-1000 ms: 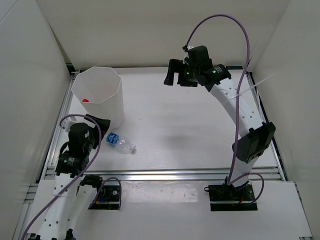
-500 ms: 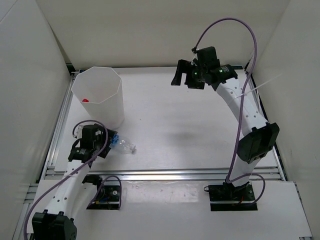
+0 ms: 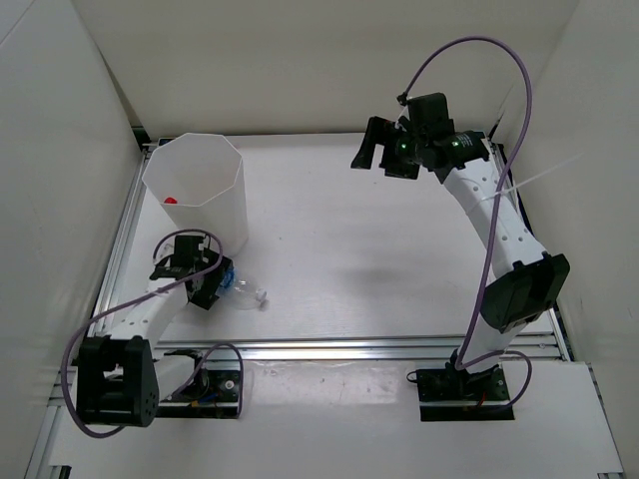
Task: Put the plastic bottles in the bin
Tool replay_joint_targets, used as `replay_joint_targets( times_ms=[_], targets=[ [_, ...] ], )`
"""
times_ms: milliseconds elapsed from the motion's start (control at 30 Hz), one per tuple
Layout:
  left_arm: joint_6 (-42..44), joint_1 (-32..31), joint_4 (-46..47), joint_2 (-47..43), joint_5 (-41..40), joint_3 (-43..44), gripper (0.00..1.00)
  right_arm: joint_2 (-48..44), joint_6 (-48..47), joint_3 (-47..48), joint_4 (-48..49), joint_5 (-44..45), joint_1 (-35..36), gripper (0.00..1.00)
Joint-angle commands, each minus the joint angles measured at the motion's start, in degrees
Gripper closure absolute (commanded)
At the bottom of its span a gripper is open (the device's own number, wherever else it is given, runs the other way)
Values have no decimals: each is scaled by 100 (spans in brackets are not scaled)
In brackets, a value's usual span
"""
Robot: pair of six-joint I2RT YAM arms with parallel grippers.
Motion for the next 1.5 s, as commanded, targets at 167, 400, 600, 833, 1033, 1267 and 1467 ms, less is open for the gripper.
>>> replay_joint_targets(
  times_ms=[167,400,600,833,1033,1267,1467],
  targets=[
    [193,96,17,-234,29,30,45,-299,-90,-102,52,73,-66,0],
    [-106,149,-2071,-1851,-573,801,59,-185,-90,-50,52,73,-66,0],
    [218,149,-3296,-2178,-1902,3358,59,-18,-37,-50,52,-50,-66,0],
    [1729,149,-1893,-635,-2430,5528,59,140,15,117,104,-173,-66,0],
    [2820,0,-1592,1342,-2871,7155,48,193,68,249,105,-348,-66,0],
    [3190,-992,-1591,1657,-3933,7414,0,-8,191,145,105,-15,-66,0],
    [2919,-1292,-1591,93,-4934,5721,0,-386,296,-444,43,135,-233,0]
  ],
)
